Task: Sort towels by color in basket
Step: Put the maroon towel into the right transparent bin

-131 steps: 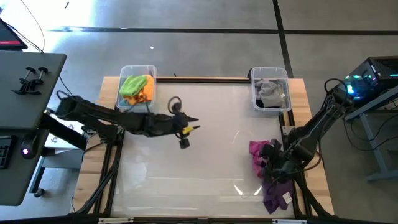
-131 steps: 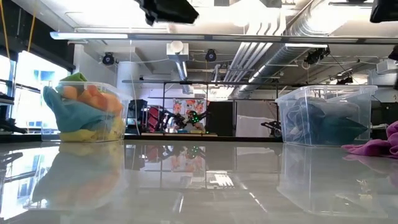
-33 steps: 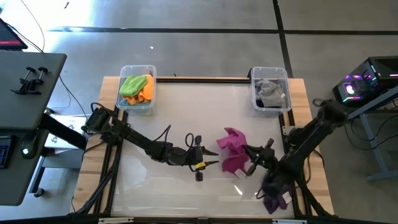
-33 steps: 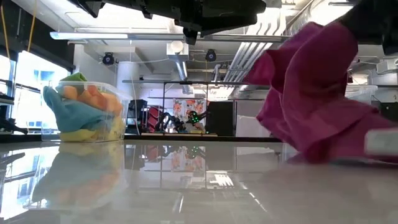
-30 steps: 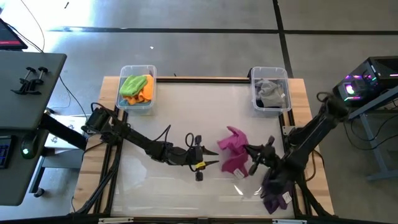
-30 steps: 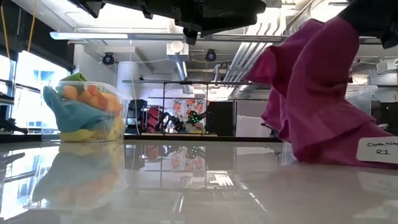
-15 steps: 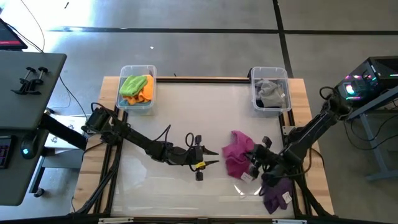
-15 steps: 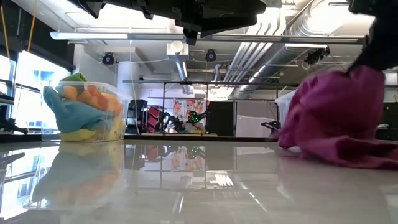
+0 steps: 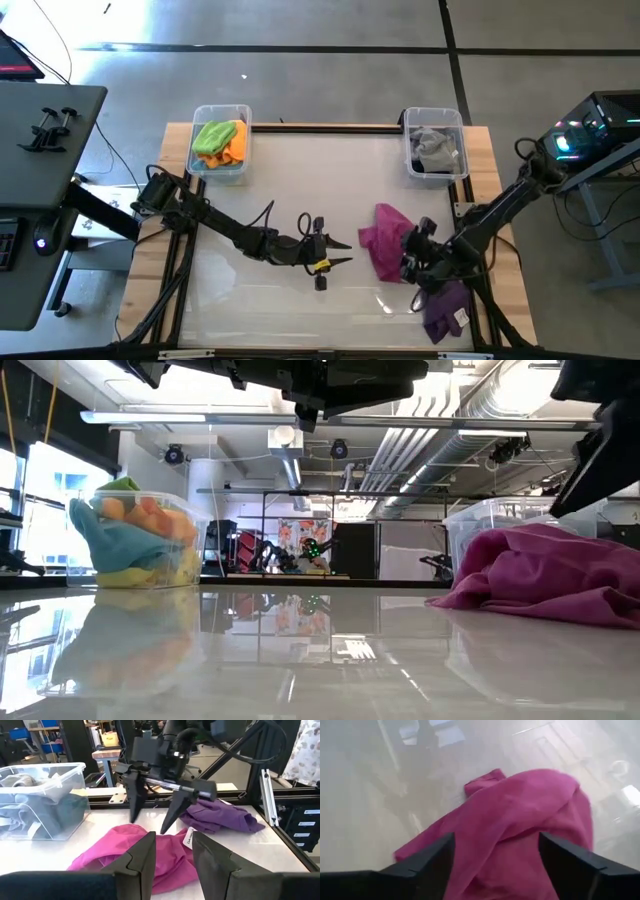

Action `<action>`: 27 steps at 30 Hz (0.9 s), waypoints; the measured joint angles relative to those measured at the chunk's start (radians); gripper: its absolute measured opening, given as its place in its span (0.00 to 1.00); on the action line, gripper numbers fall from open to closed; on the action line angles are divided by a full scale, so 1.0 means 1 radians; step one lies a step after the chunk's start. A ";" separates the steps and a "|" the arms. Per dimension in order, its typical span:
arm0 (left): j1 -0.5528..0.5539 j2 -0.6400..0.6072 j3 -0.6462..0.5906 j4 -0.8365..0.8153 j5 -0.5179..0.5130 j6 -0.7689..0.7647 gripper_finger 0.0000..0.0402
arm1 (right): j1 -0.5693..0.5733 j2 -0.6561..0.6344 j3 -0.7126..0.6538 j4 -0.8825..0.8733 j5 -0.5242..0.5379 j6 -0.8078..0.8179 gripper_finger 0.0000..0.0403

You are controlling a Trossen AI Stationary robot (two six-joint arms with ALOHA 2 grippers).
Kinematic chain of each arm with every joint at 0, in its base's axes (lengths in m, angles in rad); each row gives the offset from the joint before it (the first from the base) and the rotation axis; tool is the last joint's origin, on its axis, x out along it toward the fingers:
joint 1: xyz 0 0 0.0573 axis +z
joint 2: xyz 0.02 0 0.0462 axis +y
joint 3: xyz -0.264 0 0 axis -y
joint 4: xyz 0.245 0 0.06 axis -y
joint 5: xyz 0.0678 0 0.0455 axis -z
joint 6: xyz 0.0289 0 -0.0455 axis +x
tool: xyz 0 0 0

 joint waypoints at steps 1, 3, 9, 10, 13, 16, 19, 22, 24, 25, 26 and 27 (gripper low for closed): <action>0.000 0.000 0.000 0.000 0.000 -0.001 0.28 | -0.013 0.000 0.000 0.000 0.001 -0.026 0.73; 0.000 0.000 0.000 0.000 0.000 -0.014 0.28 | -0.042 0.000 0.000 0.001 0.007 -0.107 0.77; 0.000 0.000 0.000 0.006 0.000 -0.018 0.28 | -0.149 0.000 -0.026 0.044 0.109 -0.380 0.84; 0.000 0.000 0.000 0.004 0.000 -0.022 0.28 | -0.167 0.000 -0.049 0.082 0.095 -0.416 0.85; 0.000 0.000 0.000 0.003 0.000 -0.034 0.28 | -0.208 0.000 -0.145 0.277 -0.056 -0.508 0.85; -0.002 0.000 0.000 -0.002 0.000 -0.034 0.28 | -0.225 0.000 -0.255 0.447 -0.206 -0.545 0.85; -0.001 0.000 0.000 -0.003 0.000 -0.034 0.28 | -0.229 -0.001 -0.357 0.568 -0.208 -0.456 0.85; -0.001 0.000 0.000 -0.004 0.000 -0.034 0.28 | -0.225 -0.004 -0.452 0.698 -0.195 -0.318 0.85; -0.001 0.000 0.000 -0.005 0.000 -0.034 0.28 | -0.225 -0.005 -0.510 0.792 -0.182 -0.265 0.85; -0.001 0.000 0.000 -0.007 0.000 -0.034 0.28 | -0.225 -0.006 -0.534 0.835 -0.177 -0.257 0.85; -0.001 0.000 0.000 -0.014 0.000 -0.034 0.28 | -0.225 -0.006 -0.553 0.867 -0.168 -0.241 0.85; -0.001 0.000 0.000 -0.021 -0.002 -0.034 0.28 | -0.224 -0.007 -0.567 0.886 -0.160 -0.220 0.85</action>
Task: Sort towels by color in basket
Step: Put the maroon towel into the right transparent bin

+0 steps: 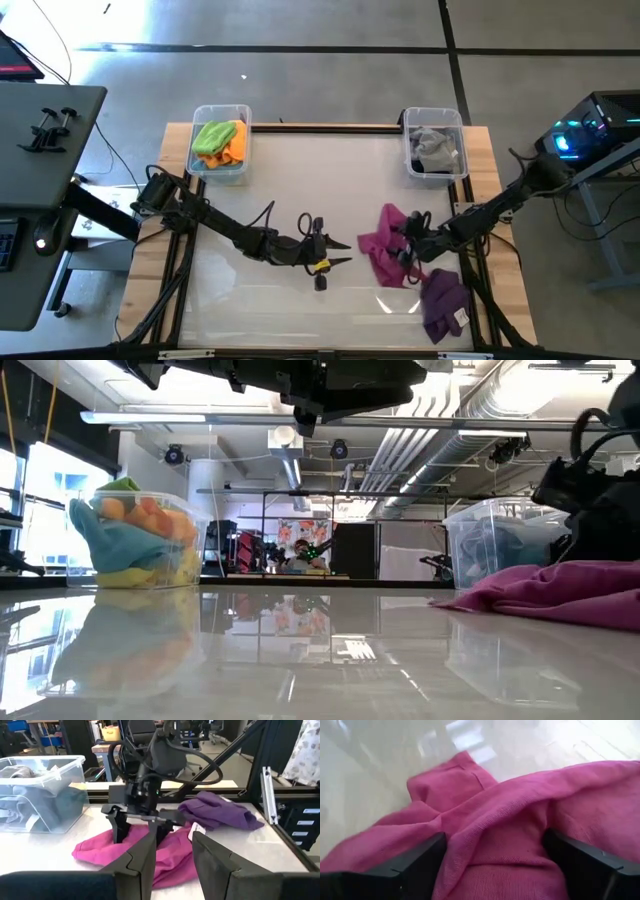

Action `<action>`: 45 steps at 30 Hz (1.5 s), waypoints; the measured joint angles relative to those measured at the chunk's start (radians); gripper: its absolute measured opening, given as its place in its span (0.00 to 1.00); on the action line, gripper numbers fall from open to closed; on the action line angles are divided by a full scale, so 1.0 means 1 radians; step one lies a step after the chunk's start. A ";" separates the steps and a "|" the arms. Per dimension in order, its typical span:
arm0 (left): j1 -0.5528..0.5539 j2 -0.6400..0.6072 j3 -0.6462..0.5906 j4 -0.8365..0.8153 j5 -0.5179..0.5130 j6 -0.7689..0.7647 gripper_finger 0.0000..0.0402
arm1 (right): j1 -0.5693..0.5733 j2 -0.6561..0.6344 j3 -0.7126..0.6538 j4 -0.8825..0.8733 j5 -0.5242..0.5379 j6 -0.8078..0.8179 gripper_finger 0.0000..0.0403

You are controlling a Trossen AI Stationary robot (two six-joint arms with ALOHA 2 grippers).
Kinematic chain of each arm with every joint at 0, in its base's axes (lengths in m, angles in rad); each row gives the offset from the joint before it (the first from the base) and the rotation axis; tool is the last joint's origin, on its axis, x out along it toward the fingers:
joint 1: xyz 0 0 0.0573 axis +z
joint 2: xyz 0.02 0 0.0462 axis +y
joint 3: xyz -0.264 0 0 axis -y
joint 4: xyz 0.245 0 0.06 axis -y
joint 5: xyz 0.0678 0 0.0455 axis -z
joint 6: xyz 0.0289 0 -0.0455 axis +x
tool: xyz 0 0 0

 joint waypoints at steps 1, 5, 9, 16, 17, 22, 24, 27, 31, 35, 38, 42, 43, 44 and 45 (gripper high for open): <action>0.000 0.000 0.000 -0.005 -0.007 0.002 0.28 | 0.000 0.000 -0.010 0.007 0.014 0.015 0.84; -0.001 -0.003 0.000 -0.018 -0.113 0.054 0.28 | 0.000 0.003 -0.030 -0.010 0.089 0.017 0.72; -0.005 -0.037 0.000 -0.077 -0.291 0.079 0.28 | -0.004 0.004 -0.030 -0.025 0.093 -0.042 0.50; 0.022 -0.174 0.000 -0.408 -0.422 -0.090 0.27 | -0.004 0.008 -0.033 -0.033 0.165 -0.014 0.07; 0.043 -0.197 0.000 -0.475 -0.398 -0.121 0.26 | -0.004 0.010 -0.039 -0.004 0.170 0.015 0.07; 0.140 -0.255 -0.047 -0.592 -0.384 -0.144 0.20 | -0.004 0.019 -0.049 0.267 0.229 0.015 0.11; 0.178 -0.265 -0.088 -0.543 -0.375 -0.121 0.19 | -0.012 0.015 -0.036 0.403 0.296 -0.050 0.10; 0.225 -0.265 -0.164 -0.469 -0.369 -0.107 0.17 | -0.057 0.010 -0.012 0.487 0.344 -0.190 0.07; 0.286 -0.264 -0.296 -0.303 -0.303 -0.112 0.17 | -0.162 -0.011 0.069 0.505 0.308 -0.377 0.07; 0.332 -0.257 -0.434 0.002 -0.186 -0.062 0.16 | -0.278 -0.023 0.203 0.506 0.229 -0.660 0.07; 0.361 -0.250 -0.502 0.223 -0.121 0.006 0.16 | -0.362 -0.030 0.327 0.442 0.185 -0.863 0.08; 0.387 -0.249 -0.532 0.382 -0.019 0.109 0.16 | -0.453 -0.031 0.487 0.233 0.235 -0.961 0.08; 0.393 -0.249 -0.534 0.395 0.004 0.133 0.16 | -0.470 -0.031 0.519 0.187 0.266 -0.970 0.08; 0.398 -0.249 -0.534 0.398 0.027 0.149 0.16 | -0.485 -0.031 0.547 0.152 0.299 -0.983 0.08; 0.403 -0.249 -0.533 0.397 0.051 0.155 0.16 | -0.498 -0.031 0.573 0.125 0.337 -0.995 0.08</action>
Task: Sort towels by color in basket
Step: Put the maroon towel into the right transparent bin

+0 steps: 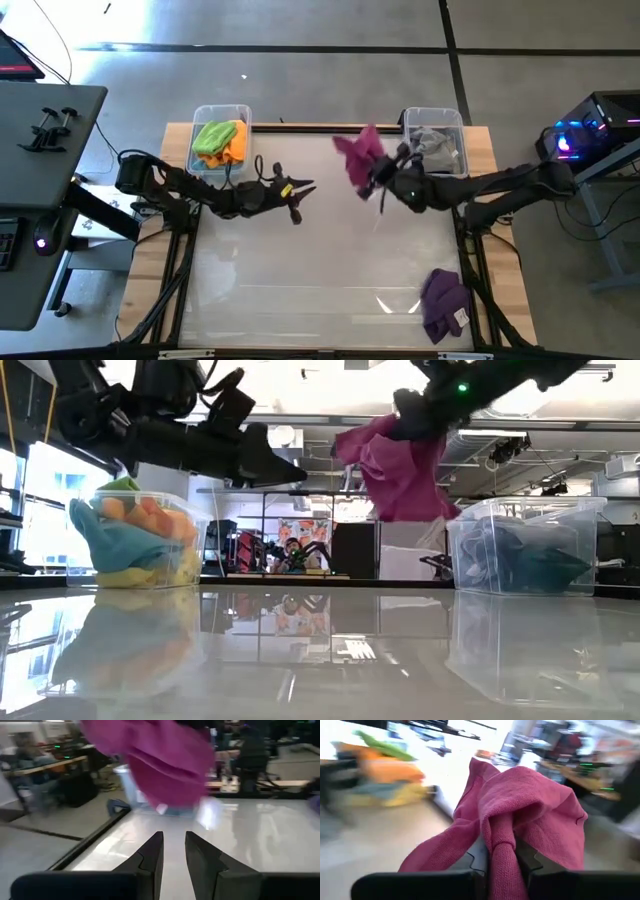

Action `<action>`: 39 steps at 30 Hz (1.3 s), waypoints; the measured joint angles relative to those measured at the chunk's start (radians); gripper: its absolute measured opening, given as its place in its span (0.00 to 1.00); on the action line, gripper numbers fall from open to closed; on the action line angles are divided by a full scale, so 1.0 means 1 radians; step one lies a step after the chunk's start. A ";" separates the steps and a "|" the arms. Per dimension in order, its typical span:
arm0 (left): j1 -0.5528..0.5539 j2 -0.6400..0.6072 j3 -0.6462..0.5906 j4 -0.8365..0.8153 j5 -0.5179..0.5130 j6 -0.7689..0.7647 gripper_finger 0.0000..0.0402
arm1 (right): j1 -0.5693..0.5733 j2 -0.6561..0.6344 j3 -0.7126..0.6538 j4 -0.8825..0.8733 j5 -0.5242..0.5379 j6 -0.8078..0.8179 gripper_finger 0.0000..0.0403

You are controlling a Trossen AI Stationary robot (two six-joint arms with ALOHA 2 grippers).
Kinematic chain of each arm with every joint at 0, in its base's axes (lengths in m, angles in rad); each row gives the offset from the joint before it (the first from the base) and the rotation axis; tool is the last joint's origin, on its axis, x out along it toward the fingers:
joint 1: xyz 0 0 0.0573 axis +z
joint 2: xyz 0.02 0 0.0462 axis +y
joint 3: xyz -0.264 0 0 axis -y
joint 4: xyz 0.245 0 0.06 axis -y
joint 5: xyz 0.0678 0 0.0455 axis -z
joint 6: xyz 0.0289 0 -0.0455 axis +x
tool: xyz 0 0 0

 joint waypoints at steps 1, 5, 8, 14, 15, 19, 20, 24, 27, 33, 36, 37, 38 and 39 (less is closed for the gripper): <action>0.002 0.000 0.000 -0.004 0.024 0.000 0.16 | -0.010 0.000 0.026 -0.020 0.045 -0.021 0.08; 0.005 0.000 0.000 -0.038 0.120 -0.006 0.16 | -0.040 -0.006 0.159 -0.195 0.189 -0.080 0.08; -0.001 0.000 0.000 -0.068 0.147 -0.009 0.16 | -0.082 -0.014 0.288 -0.508 0.209 -0.001 0.08; -0.004 0.000 0.000 -0.103 0.147 -0.016 0.16 | -0.263 -0.014 0.495 -1.137 0.181 0.298 0.08; -0.004 0.000 0.000 -0.102 0.147 -0.017 0.16 | -0.300 -0.014 0.509 -1.206 0.179 0.336 0.08; -0.008 0.000 0.000 -0.076 0.158 -0.076 0.16 | -0.430 -0.015 0.504 -1.307 0.160 0.359 0.08; -0.011 0.000 0.000 -0.076 0.170 -0.084 0.16 | -0.460 -0.015 0.489 -1.312 0.145 0.363 0.08; -0.032 0.000 0.000 -0.078 0.200 -0.118 0.16 | -0.562 -0.014 0.417 -1.311 0.048 0.370 0.08; -0.061 0.000 0.000 -0.084 0.200 -0.130 0.16 | -0.612 -0.014 0.362 -1.309 -0.022 0.375 0.08; -0.135 0.000 0.000 -0.089 0.200 -0.112 0.16 | -0.665 -0.014 0.240 -1.207 -0.154 0.366 0.08; -0.163 0.000 0.000 -0.076 0.200 -0.108 0.16 | -0.698 -0.014 0.181 -1.129 -0.220 0.344 0.08; -0.170 0.000 0.000 -0.076 0.199 -0.102 0.16 | -0.715 -0.016 0.166 -1.100 -0.243 0.336 0.09; -0.177 0.000 0.000 -0.076 0.195 -0.093 0.16 | -0.735 -0.016 0.149 -1.081 -0.265 0.327 0.09; -0.182 0.000 0.000 -0.076 0.190 -0.083 0.16 | -0.754 -0.015 0.131 -1.068 -0.296 0.324 0.10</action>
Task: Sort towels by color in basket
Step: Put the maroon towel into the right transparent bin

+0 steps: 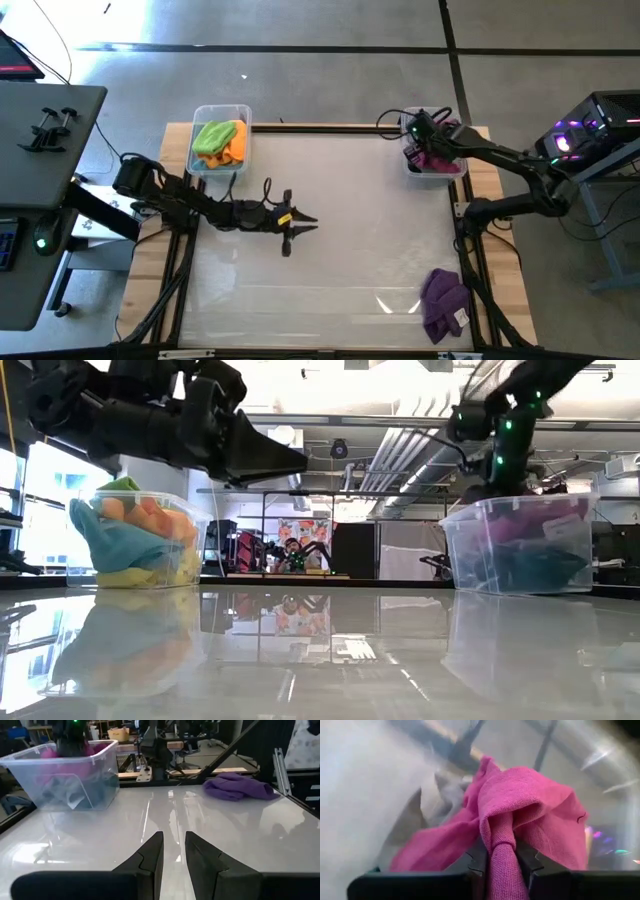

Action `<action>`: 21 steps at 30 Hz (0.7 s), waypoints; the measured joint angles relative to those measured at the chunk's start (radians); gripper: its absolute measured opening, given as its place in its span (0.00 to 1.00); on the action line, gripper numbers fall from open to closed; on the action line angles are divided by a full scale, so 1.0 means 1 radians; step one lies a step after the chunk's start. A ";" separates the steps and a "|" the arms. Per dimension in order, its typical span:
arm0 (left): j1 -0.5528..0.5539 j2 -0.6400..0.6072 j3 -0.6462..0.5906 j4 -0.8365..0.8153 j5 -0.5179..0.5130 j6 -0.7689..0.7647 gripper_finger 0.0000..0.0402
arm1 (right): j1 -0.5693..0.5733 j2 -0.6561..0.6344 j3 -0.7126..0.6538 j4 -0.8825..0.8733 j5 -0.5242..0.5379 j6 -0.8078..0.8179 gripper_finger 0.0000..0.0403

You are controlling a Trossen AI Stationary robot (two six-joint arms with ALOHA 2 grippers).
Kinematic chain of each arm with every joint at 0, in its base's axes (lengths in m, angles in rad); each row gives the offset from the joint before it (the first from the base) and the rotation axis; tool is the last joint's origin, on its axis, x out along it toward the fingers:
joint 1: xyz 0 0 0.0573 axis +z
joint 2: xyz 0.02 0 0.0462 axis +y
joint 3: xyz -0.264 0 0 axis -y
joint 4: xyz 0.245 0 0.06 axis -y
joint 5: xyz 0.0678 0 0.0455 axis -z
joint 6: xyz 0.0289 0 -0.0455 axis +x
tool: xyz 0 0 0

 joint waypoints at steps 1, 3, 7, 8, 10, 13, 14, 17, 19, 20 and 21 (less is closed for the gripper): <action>-0.003 0.000 0.000 0.001 -0.002 0.009 0.16 | -0.021 0.001 -0.014 0.015 -0.034 -0.002 0.10; -0.006 0.000 0.000 0.008 -0.003 0.026 0.16 | -0.054 0.000 -0.033 0.063 -0.094 -0.005 0.09; -0.005 0.000 0.001 0.031 -0.006 0.032 0.16 | -0.099 0.000 -0.063 0.097 -0.159 0.003 0.09; -0.003 0.000 0.001 0.030 -0.006 0.032 0.16 | -0.106 0.000 -0.066 0.105 -0.165 0.002 0.09; -0.002 0.000 0.001 0.031 -0.006 0.032 0.16 | -0.114 0.000 -0.074 0.105 -0.169 0.001 0.11; -0.002 0.000 0.001 0.029 -0.017 0.032 0.16 | -0.121 0.001 -0.078 0.100 -0.170 0.001 0.13; -0.002 0.000 0.001 0.030 -0.022 0.032 0.16 | -0.121 0.000 -0.078 0.099 -0.169 0.001 0.14; -0.002 0.000 0.001 0.028 -0.028 0.032 0.16 | -0.121 0.001 -0.078 0.096 -0.170 -0.009 0.17; -0.002 0.000 0.001 0.028 -0.028 0.032 0.16 | -0.121 0.000 -0.078 0.080 -0.170 -0.004 0.21; -0.002 0.000 0.001 0.028 -0.028 0.032 0.16 | -0.121 0.000 -0.078 0.072 -0.170 -0.002 0.24; -0.003 0.000 0.001 0.027 -0.028 0.030 0.16 | -0.121 0.000 -0.078 0.065 -0.170 -0.002 0.27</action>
